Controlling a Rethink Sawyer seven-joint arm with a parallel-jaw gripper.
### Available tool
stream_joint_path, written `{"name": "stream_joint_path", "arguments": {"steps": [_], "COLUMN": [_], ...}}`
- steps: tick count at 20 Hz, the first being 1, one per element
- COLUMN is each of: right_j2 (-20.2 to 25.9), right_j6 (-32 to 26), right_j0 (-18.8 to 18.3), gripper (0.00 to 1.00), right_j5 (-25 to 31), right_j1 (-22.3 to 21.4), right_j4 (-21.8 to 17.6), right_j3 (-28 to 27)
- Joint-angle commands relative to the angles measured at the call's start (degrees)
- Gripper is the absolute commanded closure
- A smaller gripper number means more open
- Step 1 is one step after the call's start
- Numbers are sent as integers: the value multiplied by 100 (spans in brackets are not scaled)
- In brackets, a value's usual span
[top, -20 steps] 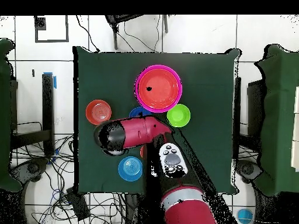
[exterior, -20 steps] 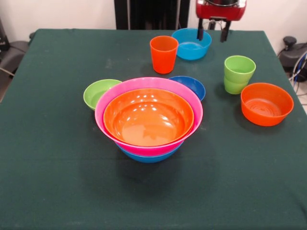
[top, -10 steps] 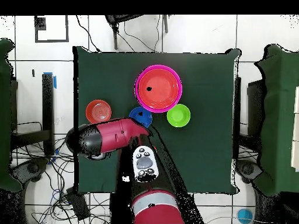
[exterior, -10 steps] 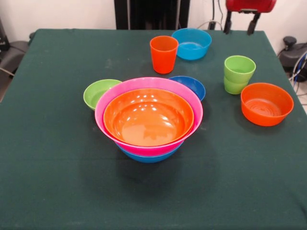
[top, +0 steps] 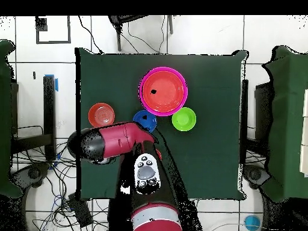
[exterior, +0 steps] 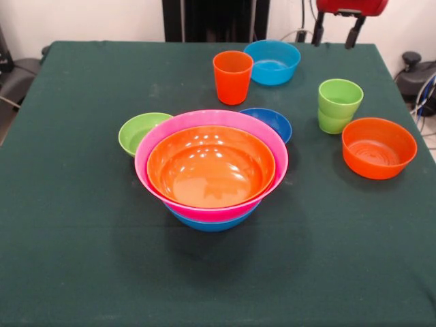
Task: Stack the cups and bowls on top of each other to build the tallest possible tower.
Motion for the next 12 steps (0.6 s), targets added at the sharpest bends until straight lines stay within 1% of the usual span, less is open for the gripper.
{"name": "stream_joint_path", "arguments": {"steps": [1, 2, 4, 8, 12], "right_j2": [-104, -89, -109, -184, -22], "right_j6": [492, 413, 369, 392, 166], "right_j0": [-147, -208, -277, -314, -412], "gripper": [0, 0, 0, 0, 0], "right_j5": [412, 524, 574, 504, 550], "right_j1": [-12, 16, 88, 378, 391], "right_j4": [91, 122, 134, 32, 57], "right_j3": [-291, -332, -369, -606, -647]}}
